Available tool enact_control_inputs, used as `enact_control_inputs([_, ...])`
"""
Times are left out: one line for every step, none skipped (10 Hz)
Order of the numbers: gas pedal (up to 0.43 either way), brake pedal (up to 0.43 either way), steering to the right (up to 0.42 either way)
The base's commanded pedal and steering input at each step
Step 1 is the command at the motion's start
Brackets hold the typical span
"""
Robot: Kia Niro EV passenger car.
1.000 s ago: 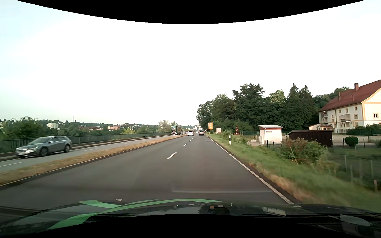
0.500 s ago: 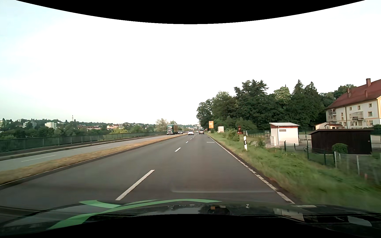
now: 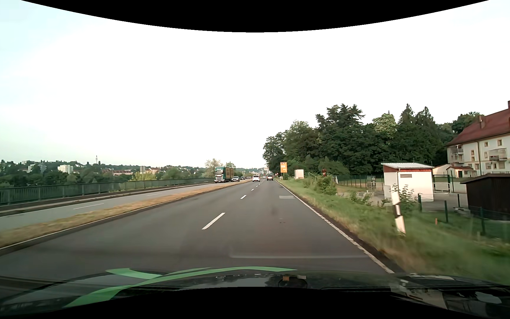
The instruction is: Follow the waypoints while adhering to traffic rules and regulations
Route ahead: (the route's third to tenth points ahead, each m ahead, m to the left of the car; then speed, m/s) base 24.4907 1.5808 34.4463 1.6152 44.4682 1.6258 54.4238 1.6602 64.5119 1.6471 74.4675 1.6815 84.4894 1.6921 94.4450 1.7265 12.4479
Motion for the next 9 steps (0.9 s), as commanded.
enact_control_inputs([0.13, 0.0, -0.003])
enact_control_inputs([0.13, 0.0, -0.003])
enact_control_inputs([0.13, 0.0, -0.003])
enact_control_inputs([0.13, 0.0, -0.003])
enact_control_inputs([0.13, 0.0, -0.003])
enact_control_inputs([0.13, 0.0, -0.003])
enact_control_inputs([0.13, 0.0, -0.003])
enact_control_inputs([0.13, 0.0, -0.003])
enact_control_inputs([0.13, 0.0, -0.003])
